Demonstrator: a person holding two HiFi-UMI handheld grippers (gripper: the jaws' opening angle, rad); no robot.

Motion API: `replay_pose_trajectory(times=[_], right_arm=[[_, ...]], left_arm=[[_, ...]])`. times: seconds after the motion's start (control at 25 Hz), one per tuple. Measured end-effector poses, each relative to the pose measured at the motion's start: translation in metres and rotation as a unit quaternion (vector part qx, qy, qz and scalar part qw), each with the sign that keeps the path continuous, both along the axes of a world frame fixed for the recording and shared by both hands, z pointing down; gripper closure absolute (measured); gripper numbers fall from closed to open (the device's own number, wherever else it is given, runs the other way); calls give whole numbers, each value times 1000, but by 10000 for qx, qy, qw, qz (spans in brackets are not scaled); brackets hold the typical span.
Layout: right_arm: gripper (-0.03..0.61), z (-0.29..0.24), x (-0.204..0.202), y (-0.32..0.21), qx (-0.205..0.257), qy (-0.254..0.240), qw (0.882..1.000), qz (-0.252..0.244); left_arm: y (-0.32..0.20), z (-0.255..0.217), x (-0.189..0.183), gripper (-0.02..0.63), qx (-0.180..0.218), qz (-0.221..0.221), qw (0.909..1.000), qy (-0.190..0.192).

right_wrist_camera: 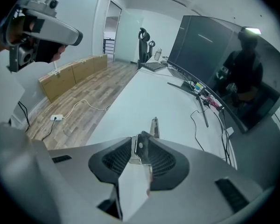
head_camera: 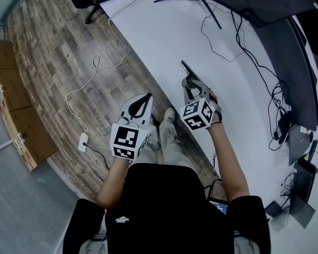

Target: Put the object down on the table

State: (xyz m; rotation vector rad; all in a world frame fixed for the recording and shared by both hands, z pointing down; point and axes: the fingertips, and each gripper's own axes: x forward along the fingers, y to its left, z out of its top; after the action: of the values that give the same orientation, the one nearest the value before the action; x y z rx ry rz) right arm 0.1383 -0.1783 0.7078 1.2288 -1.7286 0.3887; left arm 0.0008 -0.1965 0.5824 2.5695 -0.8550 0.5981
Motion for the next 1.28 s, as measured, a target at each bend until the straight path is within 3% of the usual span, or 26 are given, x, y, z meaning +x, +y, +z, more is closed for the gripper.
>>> replay_pose_trajectory(times=[0.48, 0.8, 1.28], right_arm=[[485, -60, 2, 2, 468, -280, 9980, 326], [542, -121, 5, -2, 969, -741, 9899, 719], [554, -229, 11, -12, 2203, -1480, 9582, 1071]], left_arm=[[-8, -50, 3, 600, 442, -15, 9989, 162], [-15, -88, 0, 600, 793, -26, 9966, 218], [-29, -151, -6, 600, 1374, -98, 9899, 332]])
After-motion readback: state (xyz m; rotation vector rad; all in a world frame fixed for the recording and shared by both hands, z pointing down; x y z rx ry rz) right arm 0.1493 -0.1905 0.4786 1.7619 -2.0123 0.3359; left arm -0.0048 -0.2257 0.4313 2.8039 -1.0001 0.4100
